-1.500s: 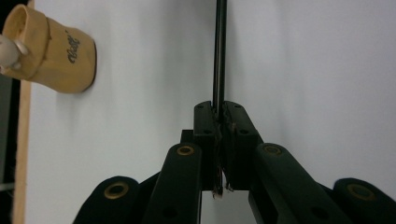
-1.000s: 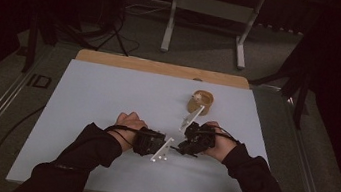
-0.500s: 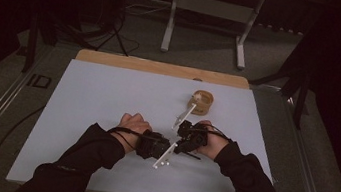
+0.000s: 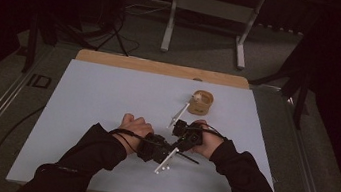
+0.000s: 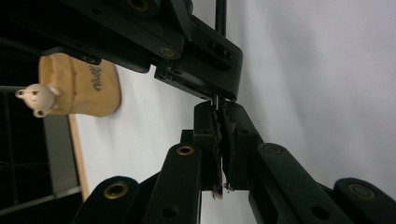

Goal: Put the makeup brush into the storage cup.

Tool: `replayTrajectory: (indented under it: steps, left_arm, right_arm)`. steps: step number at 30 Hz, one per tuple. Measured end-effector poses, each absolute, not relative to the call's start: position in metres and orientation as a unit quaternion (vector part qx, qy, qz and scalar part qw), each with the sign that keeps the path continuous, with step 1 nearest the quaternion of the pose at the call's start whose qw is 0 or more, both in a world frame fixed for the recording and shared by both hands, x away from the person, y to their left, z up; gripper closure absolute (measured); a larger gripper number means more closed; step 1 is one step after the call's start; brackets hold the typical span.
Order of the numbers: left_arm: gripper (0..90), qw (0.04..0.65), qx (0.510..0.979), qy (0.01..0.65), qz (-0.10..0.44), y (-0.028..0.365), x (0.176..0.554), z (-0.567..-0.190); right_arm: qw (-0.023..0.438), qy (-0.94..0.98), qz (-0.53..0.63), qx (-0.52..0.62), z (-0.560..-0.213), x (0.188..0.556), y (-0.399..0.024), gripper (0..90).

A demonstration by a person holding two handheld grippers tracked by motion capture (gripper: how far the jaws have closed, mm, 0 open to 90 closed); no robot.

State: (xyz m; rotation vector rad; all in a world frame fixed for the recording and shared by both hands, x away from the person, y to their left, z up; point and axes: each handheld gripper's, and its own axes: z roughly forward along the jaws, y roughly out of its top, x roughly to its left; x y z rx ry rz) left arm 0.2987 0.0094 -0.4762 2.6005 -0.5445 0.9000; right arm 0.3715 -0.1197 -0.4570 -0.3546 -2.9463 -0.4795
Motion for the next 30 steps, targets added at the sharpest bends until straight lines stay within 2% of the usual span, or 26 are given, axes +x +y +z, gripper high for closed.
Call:
replayTrajectory:
  steps: [3, 7, 10, 17, 21, 30]
  left_arm:
    - [78.9, 0.184, 0.918, -0.155, 0.315, 0.011, 0.303, -0.473]
    - [61.0, 0.216, 0.926, -0.078, 0.299, 0.020, 0.310, -0.462]
    - [51.6, 0.232, 0.927, -0.040, 0.292, 0.030, 0.313, -0.455]
    - [34.7, 0.313, 0.914, 0.079, 0.247, 0.063, 0.321, -0.453]
    - [32.5, 0.346, 0.906, 0.119, 0.215, 0.081, 0.321, -0.456]
    - [22.9, 0.380, 0.888, 0.186, 0.182, 0.105, 0.319, -0.459]
  right_arm:
    - [0.060, -0.979, -0.154, -0.116, -0.457, 0.372, -0.119, 85.8]
    - [0.053, -0.978, -0.154, -0.131, -0.458, 0.377, -0.127, 85.9]
    - [0.044, -0.976, -0.158, -0.144, -0.456, 0.380, -0.134, 85.8]
    - [0.016, -0.964, -0.209, -0.164, -0.445, 0.380, -0.153, 85.8]
    - [0.002, -0.956, -0.243, -0.163, -0.439, 0.378, -0.159, 85.8]
    - [-0.018, -0.945, -0.279, -0.168, -0.434, 0.374, -0.166, 85.9]
